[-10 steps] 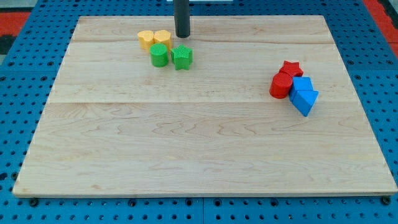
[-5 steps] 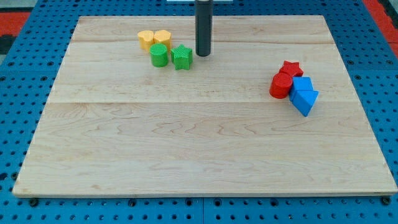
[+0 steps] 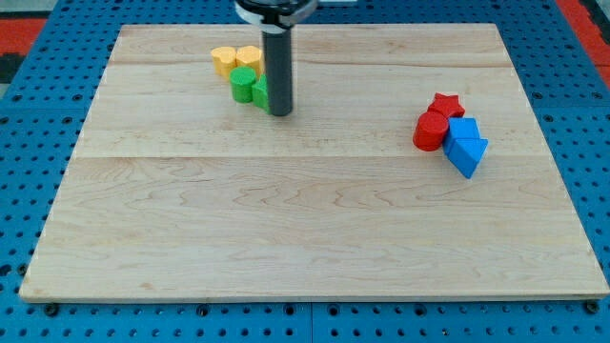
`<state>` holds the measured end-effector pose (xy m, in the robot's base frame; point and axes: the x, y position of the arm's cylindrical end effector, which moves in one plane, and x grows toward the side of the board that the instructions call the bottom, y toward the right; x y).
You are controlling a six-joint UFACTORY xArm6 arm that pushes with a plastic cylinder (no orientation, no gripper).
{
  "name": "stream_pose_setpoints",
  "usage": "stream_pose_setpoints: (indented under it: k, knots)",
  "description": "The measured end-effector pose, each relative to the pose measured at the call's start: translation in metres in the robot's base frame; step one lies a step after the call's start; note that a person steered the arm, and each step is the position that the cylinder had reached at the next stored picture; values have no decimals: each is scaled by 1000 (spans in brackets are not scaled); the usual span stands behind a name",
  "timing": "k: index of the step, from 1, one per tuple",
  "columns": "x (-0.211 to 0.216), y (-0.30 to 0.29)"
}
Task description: Slide all the yellow and green blocks to the top center of the board
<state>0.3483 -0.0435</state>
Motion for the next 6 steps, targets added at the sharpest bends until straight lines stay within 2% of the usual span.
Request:
stream_pose_setpoints:
  k: [1, 2, 3, 4, 5, 6]
  knots:
    - [-53, -4]
    - [-29, 17]
    - [9, -27]
    - [-1, -83]
    - [-17, -112]
    - [-37, -92]
